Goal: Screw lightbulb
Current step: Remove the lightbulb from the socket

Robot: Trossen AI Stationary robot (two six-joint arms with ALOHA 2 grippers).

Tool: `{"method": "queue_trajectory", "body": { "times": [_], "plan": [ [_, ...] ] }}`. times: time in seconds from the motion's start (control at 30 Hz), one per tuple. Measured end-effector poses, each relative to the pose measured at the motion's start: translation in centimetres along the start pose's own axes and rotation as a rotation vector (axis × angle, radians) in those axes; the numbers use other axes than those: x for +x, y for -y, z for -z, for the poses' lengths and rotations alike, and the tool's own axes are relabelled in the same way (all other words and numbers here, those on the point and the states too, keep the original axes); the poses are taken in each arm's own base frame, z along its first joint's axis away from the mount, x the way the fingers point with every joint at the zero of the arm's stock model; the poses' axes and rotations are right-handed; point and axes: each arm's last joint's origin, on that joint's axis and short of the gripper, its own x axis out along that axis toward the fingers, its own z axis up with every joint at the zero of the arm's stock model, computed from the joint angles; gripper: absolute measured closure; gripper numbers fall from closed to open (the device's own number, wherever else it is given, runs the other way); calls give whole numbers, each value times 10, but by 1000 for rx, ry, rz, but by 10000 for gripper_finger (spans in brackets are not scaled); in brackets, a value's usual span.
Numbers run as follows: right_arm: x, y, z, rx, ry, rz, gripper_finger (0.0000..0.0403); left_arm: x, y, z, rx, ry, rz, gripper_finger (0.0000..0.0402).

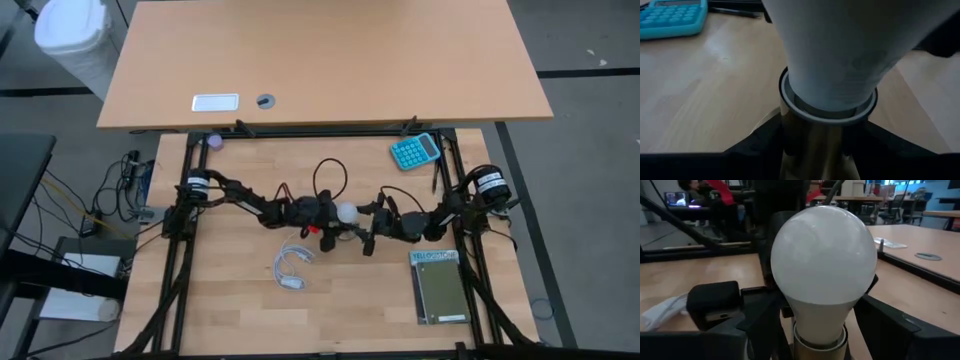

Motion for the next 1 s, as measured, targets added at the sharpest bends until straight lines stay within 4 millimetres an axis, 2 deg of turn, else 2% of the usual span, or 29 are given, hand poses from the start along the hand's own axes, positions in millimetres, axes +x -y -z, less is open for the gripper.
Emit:
{"method": "queue_trajectory", "body": {
  "times": [0.43,0.6,0.77,1.0],
  "plan": [
    [-4,-3,5,79,-39,30,147,-1,4,3,-34,-19,-203,207],
    [-3,-7,4,82,-30,117,149,-1,1,5,-65,-29,-246,207],
    [6,-13,5,100,-60,234,149,-2,1,5,-65,-31,-265,207],
    [20,-22,4,65,-114,288,149,-2,3,5,-63,-29,-261,207]
  ]
}}
